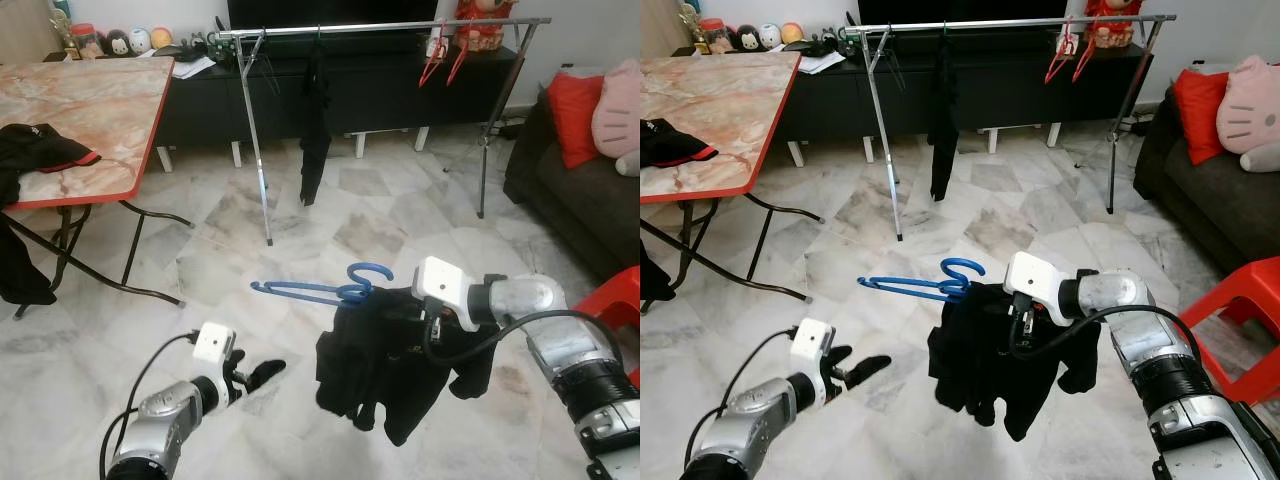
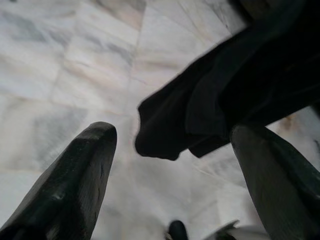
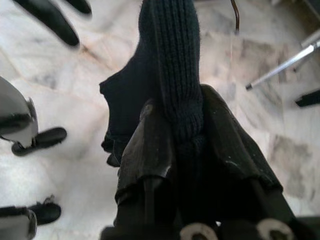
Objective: Hang hanger
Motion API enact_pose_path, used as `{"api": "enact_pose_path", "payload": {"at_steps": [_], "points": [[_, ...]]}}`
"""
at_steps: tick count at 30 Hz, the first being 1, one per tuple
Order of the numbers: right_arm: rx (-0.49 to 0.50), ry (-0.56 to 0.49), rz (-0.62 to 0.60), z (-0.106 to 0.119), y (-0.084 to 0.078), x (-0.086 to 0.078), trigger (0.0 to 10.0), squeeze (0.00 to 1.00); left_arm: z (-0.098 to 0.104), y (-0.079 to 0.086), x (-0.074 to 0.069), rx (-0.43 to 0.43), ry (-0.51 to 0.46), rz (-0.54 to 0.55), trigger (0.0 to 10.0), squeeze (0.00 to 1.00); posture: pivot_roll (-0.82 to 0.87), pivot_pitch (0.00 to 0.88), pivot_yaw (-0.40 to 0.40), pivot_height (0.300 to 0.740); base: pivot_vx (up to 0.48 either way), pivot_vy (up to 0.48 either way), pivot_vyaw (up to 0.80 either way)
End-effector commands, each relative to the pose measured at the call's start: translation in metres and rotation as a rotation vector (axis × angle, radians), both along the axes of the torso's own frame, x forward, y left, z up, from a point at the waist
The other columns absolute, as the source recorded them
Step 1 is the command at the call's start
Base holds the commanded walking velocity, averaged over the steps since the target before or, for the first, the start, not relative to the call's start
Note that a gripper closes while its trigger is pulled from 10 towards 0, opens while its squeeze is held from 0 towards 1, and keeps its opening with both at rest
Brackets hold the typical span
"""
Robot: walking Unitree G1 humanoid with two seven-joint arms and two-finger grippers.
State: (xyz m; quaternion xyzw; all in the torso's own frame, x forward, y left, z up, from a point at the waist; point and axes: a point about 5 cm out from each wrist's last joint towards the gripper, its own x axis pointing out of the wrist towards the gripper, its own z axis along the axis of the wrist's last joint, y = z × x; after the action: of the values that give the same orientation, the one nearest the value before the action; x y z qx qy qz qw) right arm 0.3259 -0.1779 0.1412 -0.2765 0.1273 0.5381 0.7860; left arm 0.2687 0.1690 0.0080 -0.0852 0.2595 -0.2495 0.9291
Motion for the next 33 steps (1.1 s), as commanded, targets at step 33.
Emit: {"api": "enact_pose_path", "payload": {"at_steps": [33], "points": [[0.136, 0.030, 0.178, 0.037, 0.027, -0.026, 0.0, 0.00, -0.007, -0.020, 0.005, -0.140, -0.017, -0.058, 10.0, 0.00, -0.13, 0.000, -0.045, 0.740, 0.000, 0.000, 0.00]]}}
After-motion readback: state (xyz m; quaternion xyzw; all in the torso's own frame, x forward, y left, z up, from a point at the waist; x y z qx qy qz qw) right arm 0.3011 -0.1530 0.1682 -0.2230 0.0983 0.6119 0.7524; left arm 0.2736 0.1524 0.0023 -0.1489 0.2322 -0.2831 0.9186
